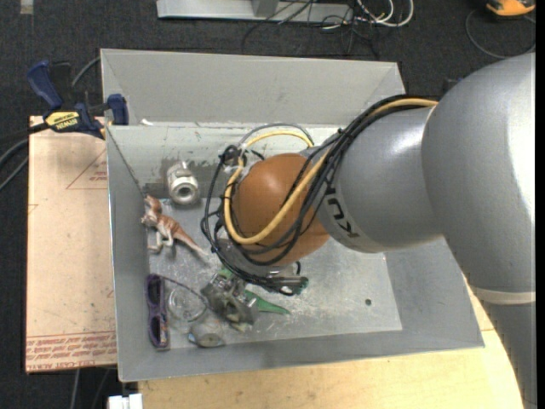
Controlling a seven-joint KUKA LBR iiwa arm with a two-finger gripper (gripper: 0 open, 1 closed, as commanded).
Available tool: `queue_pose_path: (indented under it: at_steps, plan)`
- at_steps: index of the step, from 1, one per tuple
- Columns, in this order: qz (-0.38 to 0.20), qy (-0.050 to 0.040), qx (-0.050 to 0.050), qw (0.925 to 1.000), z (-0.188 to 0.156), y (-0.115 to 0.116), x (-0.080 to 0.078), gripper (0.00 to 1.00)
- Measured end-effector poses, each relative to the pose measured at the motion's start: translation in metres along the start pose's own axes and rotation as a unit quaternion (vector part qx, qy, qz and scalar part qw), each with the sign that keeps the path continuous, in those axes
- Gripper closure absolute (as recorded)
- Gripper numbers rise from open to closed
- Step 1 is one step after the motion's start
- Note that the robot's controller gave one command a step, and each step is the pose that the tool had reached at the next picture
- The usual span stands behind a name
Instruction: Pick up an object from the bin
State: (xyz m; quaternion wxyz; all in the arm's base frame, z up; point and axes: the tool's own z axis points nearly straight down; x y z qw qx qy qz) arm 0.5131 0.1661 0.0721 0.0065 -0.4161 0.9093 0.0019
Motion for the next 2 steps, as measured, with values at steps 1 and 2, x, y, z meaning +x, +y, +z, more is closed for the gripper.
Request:
queue_pose_path:
  at_steps: [1, 2]
  plan:
    - [0.06, -0.0032, 0.002, 0.9982, -0.071, -0.014, 0.041, 1.0]
    - [0.051, -0.0009, 0.0, 0.9987, -0.185, -0.039, 0.012, 1.0]
